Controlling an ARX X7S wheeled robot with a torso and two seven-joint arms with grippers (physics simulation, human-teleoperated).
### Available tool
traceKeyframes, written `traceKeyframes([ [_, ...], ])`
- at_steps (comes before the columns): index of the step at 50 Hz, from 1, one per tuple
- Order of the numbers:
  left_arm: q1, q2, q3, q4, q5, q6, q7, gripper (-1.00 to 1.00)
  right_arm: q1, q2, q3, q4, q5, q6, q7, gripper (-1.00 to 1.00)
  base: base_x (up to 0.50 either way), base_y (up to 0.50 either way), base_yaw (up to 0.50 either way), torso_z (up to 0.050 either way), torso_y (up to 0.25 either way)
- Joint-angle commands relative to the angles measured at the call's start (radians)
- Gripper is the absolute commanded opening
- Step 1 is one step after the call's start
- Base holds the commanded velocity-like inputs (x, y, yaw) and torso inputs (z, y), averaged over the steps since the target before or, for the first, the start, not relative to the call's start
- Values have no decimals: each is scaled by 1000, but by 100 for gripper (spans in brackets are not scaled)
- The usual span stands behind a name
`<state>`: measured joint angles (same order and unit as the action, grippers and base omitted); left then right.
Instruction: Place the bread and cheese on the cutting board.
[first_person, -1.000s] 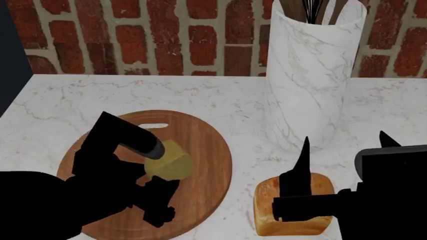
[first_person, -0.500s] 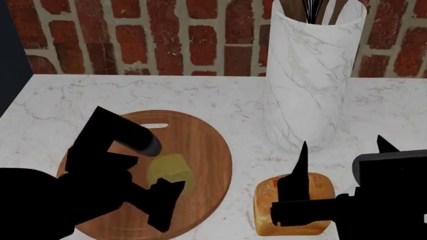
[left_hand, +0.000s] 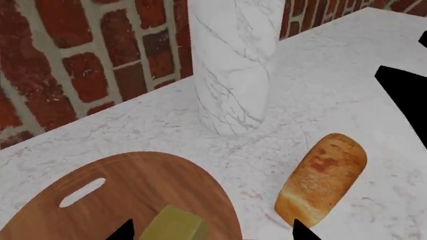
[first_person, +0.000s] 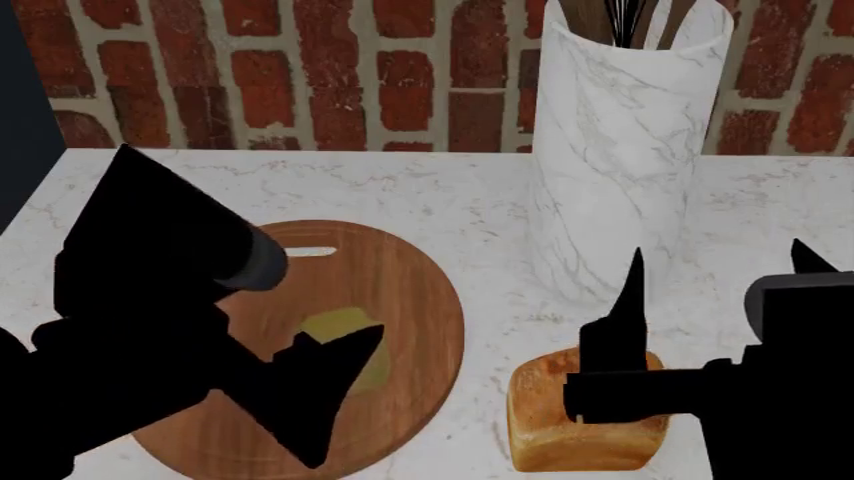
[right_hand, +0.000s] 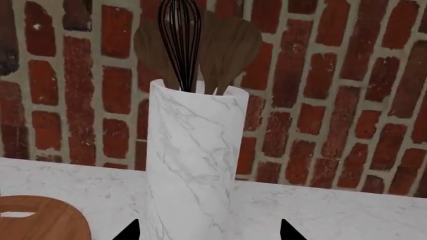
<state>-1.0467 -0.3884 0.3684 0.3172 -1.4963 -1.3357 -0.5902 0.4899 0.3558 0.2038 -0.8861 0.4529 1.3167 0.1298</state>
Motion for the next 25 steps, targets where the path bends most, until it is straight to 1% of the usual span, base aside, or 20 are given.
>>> traceKeyframes([
  [1, -18, 57, -35, 84, -61, -2, 23, 100, 80, -15, 137, -78, 32, 136, -27, 100, 0, 0, 0, 0, 0],
  [4, -3, 102, 10, 51, 32, 36, 120, 100, 88, -13, 180, -115, 53, 182, -33, 100, 0, 0, 0, 0, 0],
  [6, 2, 117, 38, 19, 89, 62, 178, 100, 92, -12, 204, -136, 69, 208, -37, 100, 0, 0, 0, 0, 0],
  [7, 0, 121, 73, 14, 151, 91, 248, 100, 96, -11, 222, -150, 82, 227, -39, 100, 0, 0, 0, 0, 0],
  [9, -4, 121, 127, -15, 230, 119, 317, 100, 93, -5, 238, -156, 108, 233, -31, 100, 0, -1, 0, 0, 0],
  [12, -23, 149, 213, -160, 363, 198, 441, 100, 105, 22, 301, -159, 235, 251, 29, 100, 0, 0, 0, 0, 0],
  [14, -38, 175, 239, -243, 408, 236, 484, 100, 89, 42, 332, -159, 331, 243, 88, 100, 0, 0, 0, 0, 0],
  [18, -73, 224, 301, -386, 483, 295, 572, 100, 55, 71, 374, -158, 447, 221, 151, 100, 0, 0, 0, 0, 0],
  [22, -115, 274, 345, -564, 546, 368, 665, 100, 3, 88, 368, -152, 481, 168, 180, 100, 0, 0, 0, 0, 0],
  [25, -128, 297, 373, -615, 562, 386, 707, 100, -12, 98, 355, -141, 480, 140, 187, 100, 0, 0, 0, 0, 0],
])
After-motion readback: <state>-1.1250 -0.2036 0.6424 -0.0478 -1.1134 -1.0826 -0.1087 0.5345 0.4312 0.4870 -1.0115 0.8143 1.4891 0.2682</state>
